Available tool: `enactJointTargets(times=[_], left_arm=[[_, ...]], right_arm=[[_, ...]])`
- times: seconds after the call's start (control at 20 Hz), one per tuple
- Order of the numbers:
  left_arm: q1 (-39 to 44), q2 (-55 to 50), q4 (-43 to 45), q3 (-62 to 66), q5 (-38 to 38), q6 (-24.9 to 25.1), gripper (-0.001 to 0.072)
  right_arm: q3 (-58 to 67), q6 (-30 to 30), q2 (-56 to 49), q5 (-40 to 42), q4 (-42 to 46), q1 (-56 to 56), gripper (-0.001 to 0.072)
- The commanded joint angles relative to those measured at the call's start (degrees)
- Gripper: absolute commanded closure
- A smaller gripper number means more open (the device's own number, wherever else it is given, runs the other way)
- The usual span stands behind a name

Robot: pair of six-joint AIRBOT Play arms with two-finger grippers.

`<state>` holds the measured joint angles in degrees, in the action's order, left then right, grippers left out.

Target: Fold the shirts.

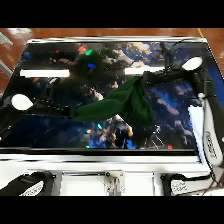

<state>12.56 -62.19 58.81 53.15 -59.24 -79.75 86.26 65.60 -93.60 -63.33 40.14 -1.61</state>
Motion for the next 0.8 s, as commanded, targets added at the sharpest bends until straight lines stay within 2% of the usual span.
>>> enactJointTargets(times=[0.0,0.05,0.15,0.2,0.35,0.4,0.45,0.55,0.75], left_arm=[[1.5,-3.4,-4.8,-2.1,5.4,0.0,0.0667],[2.0,-4.4,-5.0,-2.1,5.5,0.0,0.0667],[2.5,-5.2,-4.9,-2.1,5.5,0.0,0.0667],[2.5,-5.2,-4.9,-2.1,5.5,0.3,0.0667],[2.4,-5.2,-4.9,-2.1,5.2,0.9,0.0667],[2.4,-5.2,-4.9,-2.1,5.2,0.9,0.0667],[2.4,-5.2,-4.9,-2.1,5.2,0.9,0.0667],[2.4,-5.2,-4.9,-2.1,5.2,0.9,0.0667],[2.4,-5.2,-4.8,-2.1,5.3,1.1,0.0667]], right_arm=[[0.0,0.1,-7.9,3.7,-7.1,0.0,0.0263],[0.1,-0.5,-7.7,2.3,-6.3,0.7,0.0089],[0.2,-1.3,-5.7,-4.3,-2.3,3.7,0.0088],[0.2,-1.2,-3.9,-9.9,2.9,6.2,0.0088],[-1.1,6.4,1.2,-28.5,28.5,13.6,0.0088],[-4.0,7.1,3.3,-30.1,30.7,16.2,0.0088],[-9.1,7.8,6.0,-28.9,28.2,19.1,0.0088],[-22.4,7.9,11.4,-21.3,18.7,22.9,0.0088],[-43.7,4.8,16.1,-6.1,6.5,20.6,0.0084]])
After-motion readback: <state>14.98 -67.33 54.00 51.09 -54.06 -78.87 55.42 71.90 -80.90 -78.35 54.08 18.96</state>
